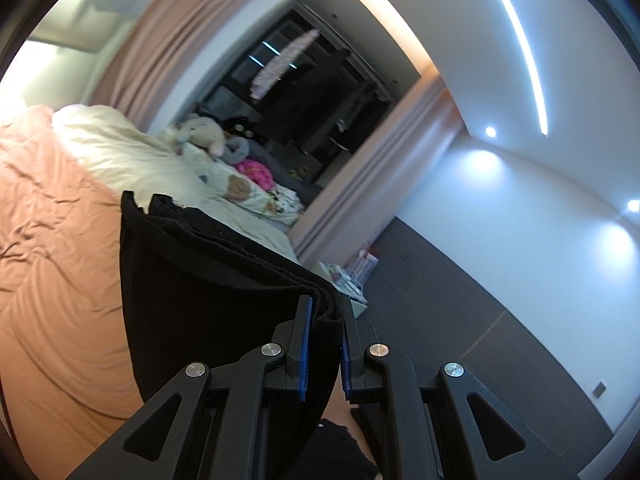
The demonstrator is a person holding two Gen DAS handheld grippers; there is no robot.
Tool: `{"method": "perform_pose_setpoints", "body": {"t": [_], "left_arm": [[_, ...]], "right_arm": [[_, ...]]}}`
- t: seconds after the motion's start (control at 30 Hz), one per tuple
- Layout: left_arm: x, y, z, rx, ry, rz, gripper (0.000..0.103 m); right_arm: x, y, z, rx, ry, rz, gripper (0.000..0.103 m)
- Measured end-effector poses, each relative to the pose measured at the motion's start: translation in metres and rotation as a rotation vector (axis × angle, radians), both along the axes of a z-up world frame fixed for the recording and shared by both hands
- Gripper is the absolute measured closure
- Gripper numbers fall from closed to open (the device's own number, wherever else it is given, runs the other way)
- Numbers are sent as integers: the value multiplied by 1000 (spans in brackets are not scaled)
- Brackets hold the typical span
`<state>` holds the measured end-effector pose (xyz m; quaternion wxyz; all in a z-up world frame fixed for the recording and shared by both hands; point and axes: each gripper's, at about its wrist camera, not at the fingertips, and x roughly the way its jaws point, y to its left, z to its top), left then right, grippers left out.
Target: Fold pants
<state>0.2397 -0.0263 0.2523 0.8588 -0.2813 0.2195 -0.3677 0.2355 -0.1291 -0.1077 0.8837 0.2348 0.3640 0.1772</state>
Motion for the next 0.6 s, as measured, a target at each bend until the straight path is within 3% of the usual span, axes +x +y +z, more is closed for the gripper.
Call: {"method": "perform_pose_setpoints", "body": {"t": [0.33,0.6], "left_arm": [[10,-79,19,45,7,-76,90],[18,-145,11,67,47,-138,90]], "right_arm": [[-35,-66,12,42,-38,-91,47],[-58,-125,35,83,-41,-162,47]]}}
